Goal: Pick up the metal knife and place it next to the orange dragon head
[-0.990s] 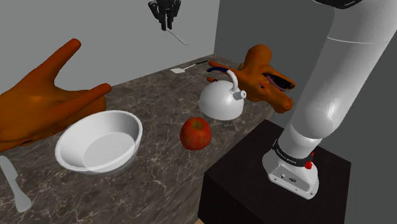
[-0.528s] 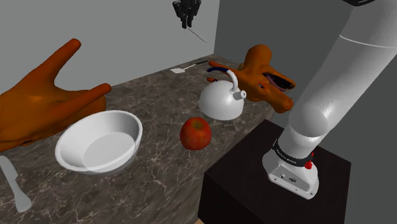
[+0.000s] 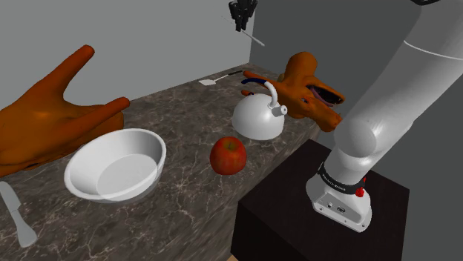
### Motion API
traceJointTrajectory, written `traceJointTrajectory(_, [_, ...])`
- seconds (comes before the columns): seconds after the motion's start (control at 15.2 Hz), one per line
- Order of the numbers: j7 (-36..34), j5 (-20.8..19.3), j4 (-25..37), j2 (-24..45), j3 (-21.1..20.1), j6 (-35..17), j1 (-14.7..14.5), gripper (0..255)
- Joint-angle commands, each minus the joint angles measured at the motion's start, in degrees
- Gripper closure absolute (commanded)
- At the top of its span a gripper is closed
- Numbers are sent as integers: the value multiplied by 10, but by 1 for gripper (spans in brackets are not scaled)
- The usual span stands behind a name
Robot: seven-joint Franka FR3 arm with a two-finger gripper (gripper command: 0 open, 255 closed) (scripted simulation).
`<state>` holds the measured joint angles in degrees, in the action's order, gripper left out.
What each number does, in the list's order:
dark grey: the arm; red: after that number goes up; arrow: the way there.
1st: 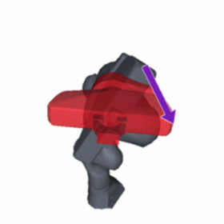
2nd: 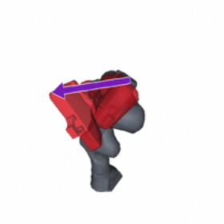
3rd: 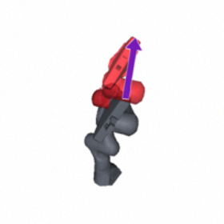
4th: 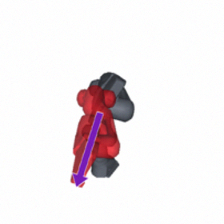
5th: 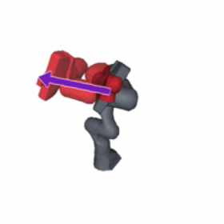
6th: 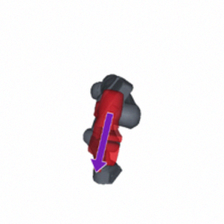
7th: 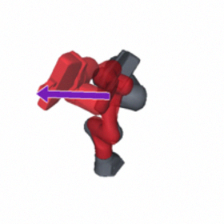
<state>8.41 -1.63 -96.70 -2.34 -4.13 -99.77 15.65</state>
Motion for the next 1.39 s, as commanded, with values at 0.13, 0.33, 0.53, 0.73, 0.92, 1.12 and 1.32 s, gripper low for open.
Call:
traceJointTrajectory(0.13, [57,5,-7,-8,29,-1,26,255])
traceJointTrajectory(0.33, [57,4,-34,-11,29,-24,26,255])
traceJointTrajectory(0.53, [56,4,-60,-13,30,-48,26,255])
traceJointTrajectory(0.73, [56,4,-84,-14,30,-71,26,255])
traceJointTrajectory(0.92, [55,4,-107,-14,30,-94,26,255])
traceJointTrajectory(1.12, [55,4,-129,-13,30,-117,26,255])
traceJointTrajectory(1.32, [54,4,-149,-10,30,-140,26,255])
